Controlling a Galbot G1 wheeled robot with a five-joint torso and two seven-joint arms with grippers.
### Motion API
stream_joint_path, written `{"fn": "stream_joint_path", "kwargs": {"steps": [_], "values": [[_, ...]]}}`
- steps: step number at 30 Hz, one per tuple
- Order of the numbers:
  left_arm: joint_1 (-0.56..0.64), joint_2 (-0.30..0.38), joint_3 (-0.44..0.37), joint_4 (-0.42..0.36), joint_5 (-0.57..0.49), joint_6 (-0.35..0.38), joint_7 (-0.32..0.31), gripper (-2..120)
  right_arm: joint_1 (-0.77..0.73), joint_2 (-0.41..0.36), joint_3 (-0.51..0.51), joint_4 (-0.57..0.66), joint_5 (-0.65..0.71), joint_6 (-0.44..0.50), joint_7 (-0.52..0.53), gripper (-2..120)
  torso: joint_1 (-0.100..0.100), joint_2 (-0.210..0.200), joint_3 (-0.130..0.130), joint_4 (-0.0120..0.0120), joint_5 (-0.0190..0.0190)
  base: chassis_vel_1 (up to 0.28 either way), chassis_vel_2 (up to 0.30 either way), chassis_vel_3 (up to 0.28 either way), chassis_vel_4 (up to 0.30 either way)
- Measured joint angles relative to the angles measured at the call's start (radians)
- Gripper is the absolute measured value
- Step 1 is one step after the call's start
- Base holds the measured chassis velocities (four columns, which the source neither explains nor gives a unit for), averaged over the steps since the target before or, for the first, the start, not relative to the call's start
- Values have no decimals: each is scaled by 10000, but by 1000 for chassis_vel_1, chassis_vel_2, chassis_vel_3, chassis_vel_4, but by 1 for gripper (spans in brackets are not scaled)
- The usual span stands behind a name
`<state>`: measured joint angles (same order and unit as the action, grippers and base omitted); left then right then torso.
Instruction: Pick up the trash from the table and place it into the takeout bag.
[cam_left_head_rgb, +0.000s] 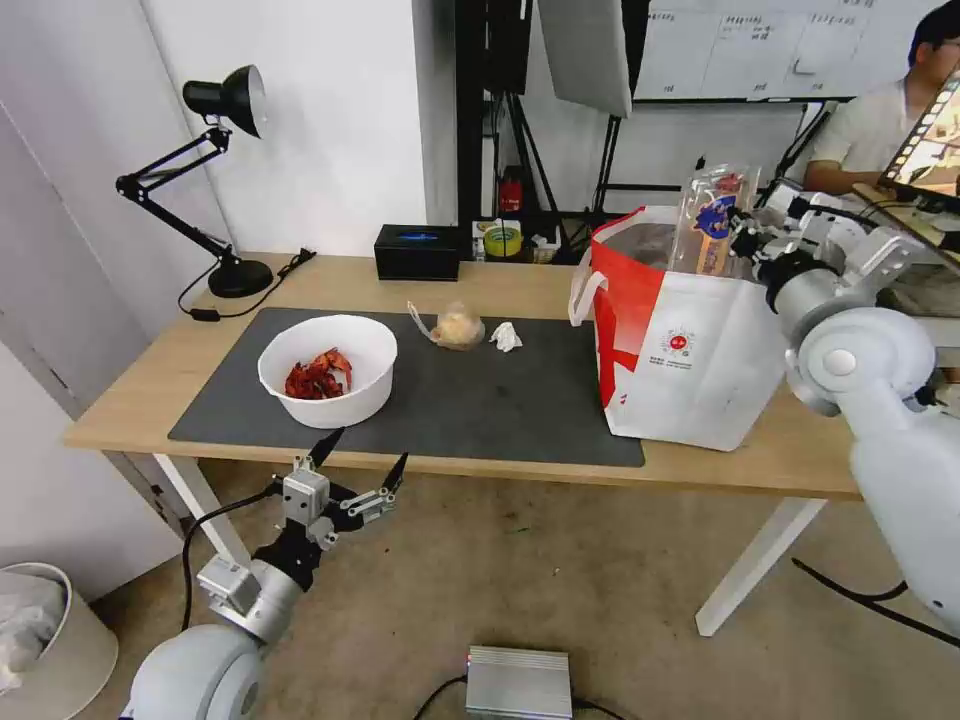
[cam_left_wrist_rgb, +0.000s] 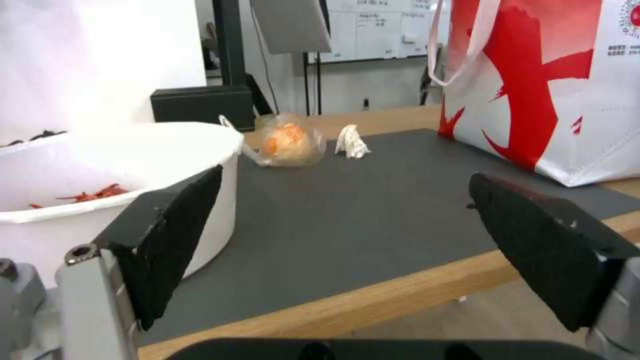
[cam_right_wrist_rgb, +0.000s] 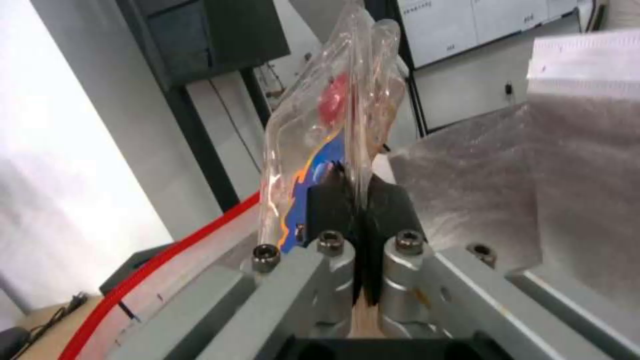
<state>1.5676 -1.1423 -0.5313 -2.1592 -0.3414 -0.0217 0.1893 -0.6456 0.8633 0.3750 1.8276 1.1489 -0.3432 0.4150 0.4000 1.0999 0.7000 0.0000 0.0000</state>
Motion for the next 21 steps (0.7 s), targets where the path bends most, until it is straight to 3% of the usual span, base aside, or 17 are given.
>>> {"fn": "stream_joint_path", "kwargs": {"steps": [11, 17, 21], "values": [[-1, 19, 40, 24, 7, -13, -5, 100, -224, 95, 64, 186, 56, -299, 391, 0, 0, 0, 0, 0, 0, 0, 0, 0, 0], [13, -12, 69, 14, 77, -23, 6, 100, -458, 206, 256, 511, 890, -671, 949, 0, 0, 0, 0, 0, 0, 0, 0, 0, 0], [10, 64, 43, -1, 71, -24, 7, 100, -568, 241, 397, 637, 1207, -749, 1105, 15, 0, 1, 0, 0, 0, 0, 0, 0, 0]]}}
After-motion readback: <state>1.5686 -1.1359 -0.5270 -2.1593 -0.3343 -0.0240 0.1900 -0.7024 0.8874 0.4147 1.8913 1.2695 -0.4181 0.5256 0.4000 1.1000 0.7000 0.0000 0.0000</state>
